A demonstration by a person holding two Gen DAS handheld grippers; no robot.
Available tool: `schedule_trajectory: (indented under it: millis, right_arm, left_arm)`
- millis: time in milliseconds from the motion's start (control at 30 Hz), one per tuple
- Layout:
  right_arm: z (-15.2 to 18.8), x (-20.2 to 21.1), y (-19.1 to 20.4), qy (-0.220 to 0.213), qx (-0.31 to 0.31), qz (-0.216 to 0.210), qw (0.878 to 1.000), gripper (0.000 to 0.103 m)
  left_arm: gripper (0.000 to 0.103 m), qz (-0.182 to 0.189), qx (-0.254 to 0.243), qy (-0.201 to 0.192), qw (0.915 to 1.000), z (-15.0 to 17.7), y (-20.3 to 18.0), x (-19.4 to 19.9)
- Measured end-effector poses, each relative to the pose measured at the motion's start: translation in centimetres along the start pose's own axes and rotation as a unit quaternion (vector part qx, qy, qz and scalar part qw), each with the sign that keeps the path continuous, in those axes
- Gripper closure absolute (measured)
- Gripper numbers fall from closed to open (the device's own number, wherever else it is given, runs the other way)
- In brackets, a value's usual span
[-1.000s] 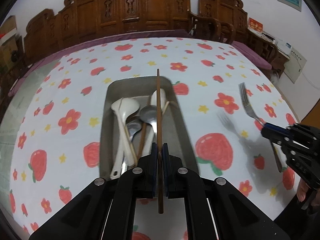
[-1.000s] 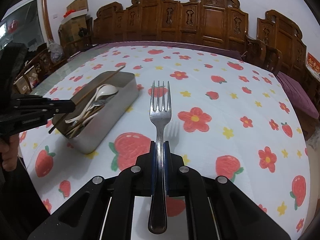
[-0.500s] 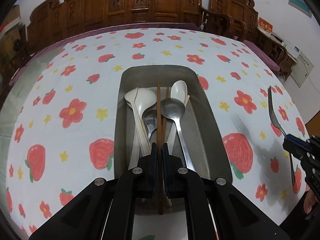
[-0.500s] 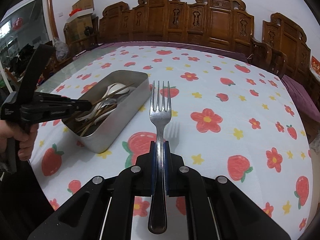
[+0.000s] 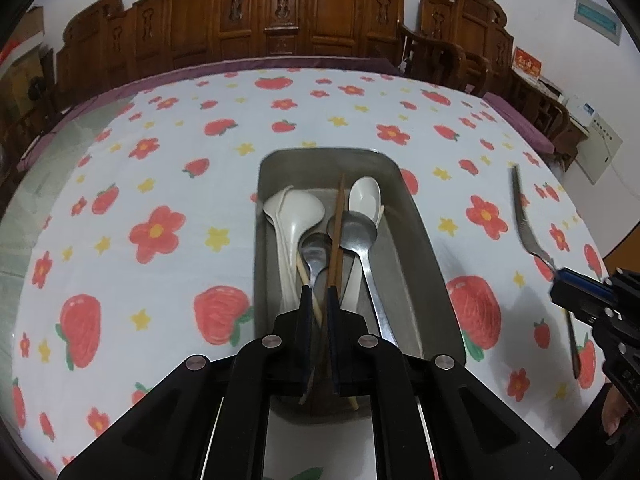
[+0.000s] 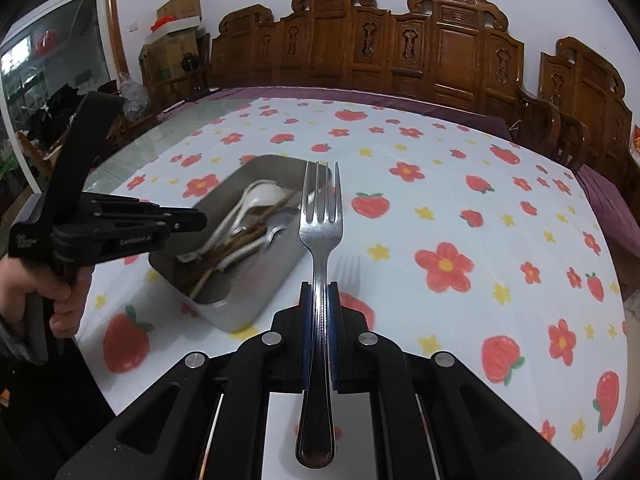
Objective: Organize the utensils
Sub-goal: 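Carry the metal fork into the metal tray and open the right tool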
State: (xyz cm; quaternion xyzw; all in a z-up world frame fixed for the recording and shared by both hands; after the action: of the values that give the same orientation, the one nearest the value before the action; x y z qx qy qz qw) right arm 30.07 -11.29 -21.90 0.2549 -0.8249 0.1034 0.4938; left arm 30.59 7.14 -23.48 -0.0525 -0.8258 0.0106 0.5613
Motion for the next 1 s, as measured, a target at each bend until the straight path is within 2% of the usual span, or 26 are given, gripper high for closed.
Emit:
schedule_trajectory:
  millis: [100,267,400,567,600,633,667,733,833,1000]
  right_arm:
    - [-1.0,-0.2,0.9,0.000,0.004,-0.004,1.000,0.094]
    - [-3.0,-1.1,2.0,0.004,0.003,-0.011,1.000,0.094]
    - [-4.4,-1.8,2.8,0.009,0.000,-0.016,1.000,0.094]
    - [-6.1,-2.8,4.0,0.012,0.002,-0.018,1.000,0.094]
    - [-6.3,-3.1,4.2,0.013,0.002,-0.018,1.000,0.094]
    - [-6.7,-3.4,4.4,0.015,0.001,-0.018,1.000,0.094]
    - [-6.9,-3.7,4.7,0.016,0.000,-0.020,1.000,0.094]
    - [-7.3,-4.2,5.0,0.020,-0.002,-0.023,1.000,0.094]
    - [-7.9,-5.1,5.5,0.025,-0.004,-0.023,0.999,0.094]
    - [-8.6,-6.8,5.8,0.039,-0.023,-0.036,0.998,0.094]
  left_arm:
    - [0.086,-0.002,0.001,-0.012,0.9999,0.0,0.7,1.2]
    - [0.085,-0.005,0.010,-0.027,0.9996,-0.2,2.6,3.1]
    - [0.077,-0.013,0.015,-0.037,0.9991,-0.4,4.1,4.3]
    - [0.056,-0.025,0.016,-0.046,0.9985,-0.4,5.3,5.5]
    - [0.043,-0.028,0.017,-0.049,0.9982,-0.4,5.6,5.8]
    - [0.035,-0.031,0.017,-0.055,0.9979,-0.4,5.8,6.1]
    - [0.034,-0.032,0.019,-0.060,0.9975,-0.4,6.0,6.4]
    - [0.023,-0.034,0.023,-0.063,0.9972,-0.4,6.3,6.8]
    - [0.015,-0.036,0.025,-0.070,0.9966,-0.2,6.7,7.2]
    - [0.013,-0.045,0.022,-0.069,0.9963,0.1,7.1,7.4]
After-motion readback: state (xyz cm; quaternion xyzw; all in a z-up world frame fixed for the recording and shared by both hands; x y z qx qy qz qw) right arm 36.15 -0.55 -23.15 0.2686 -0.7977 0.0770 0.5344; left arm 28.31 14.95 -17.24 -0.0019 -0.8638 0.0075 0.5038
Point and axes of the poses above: each gripper's, at about its wrist camera, not at the fingertips, and x roughly against the way its jaws point, y to its left, z to its underside, the point moved 6 cm from there along -x, roughly the way its jaws point, and after that the axes turned 14 degrees about y, right-handed, at the moved point
